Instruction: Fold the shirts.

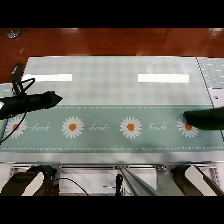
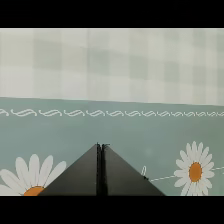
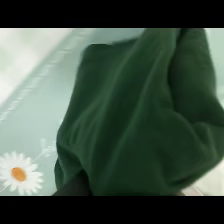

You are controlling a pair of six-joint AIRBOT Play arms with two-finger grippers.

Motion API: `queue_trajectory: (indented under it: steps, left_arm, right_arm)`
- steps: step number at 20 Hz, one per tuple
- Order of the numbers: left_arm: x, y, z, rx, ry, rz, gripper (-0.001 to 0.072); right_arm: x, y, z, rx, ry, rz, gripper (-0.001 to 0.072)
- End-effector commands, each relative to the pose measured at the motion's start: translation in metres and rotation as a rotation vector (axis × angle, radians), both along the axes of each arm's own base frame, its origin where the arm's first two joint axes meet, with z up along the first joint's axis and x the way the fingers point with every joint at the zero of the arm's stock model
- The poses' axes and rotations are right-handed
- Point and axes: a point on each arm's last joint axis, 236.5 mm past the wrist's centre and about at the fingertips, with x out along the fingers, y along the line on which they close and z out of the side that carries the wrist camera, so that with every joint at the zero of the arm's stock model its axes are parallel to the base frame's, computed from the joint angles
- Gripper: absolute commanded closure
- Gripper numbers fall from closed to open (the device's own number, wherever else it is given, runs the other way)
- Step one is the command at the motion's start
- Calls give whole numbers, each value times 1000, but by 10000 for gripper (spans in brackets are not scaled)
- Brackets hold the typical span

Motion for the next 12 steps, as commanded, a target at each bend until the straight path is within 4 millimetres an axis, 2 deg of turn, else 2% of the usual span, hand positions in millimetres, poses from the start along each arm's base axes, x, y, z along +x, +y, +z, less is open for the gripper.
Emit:
queue_trajectory:
  steps: [1, 3, 4, 5, 6, 7, 8, 9, 10, 11, 12]
  left_arm:
    - [3, 1, 1, 2, -11, 9, 685]
    - [3, 1, 1, 2, -10, 8, 685]
    - [3, 1, 1, 2, -10, 8, 685]
    - [3, 1, 1, 2, -10, 8, 685]
    - [3, 1, 1, 2, -11, 8, 685]
    - [3, 2, 1, 5, -15, 6, 685]
    - [4, 2, 2, 14, -26, 0, 685]
    - [7, 3, 4, 19, -39, 1, 685]
    - [11, 4, 11, 20, -50, 0, 685]
    - [18, 3, 22, 19, -65, -8, 686]
    - [27, 2, 38, 20, -89, -19, 686]
  right_arm:
    - [-97, -28, -35, -63, 193, -272, 682]
    - [-137, -32, -48, -94, 280, -401, 680]
    - [-151, -32, -54, -107, 309, -467, 617]
    - [-156, -30, -62, -103, 329, -475, 323]
    - [-156, -27, -68, -87, 340, -455, 115]
    - [-150, -28, -71, -77, 336, -437, 82]
    - [-139, -29, -73, -72, 312, -406, 82]
    - [-126, -31, -74, -73, 279, -374, 83]
    - [-103, -32, -73, -69, 212, -335, 87]
    - [-68, -30, -69, -55, 103, -279, 132]
    - [-25, -21, -60, -25, -38, -215, 305]
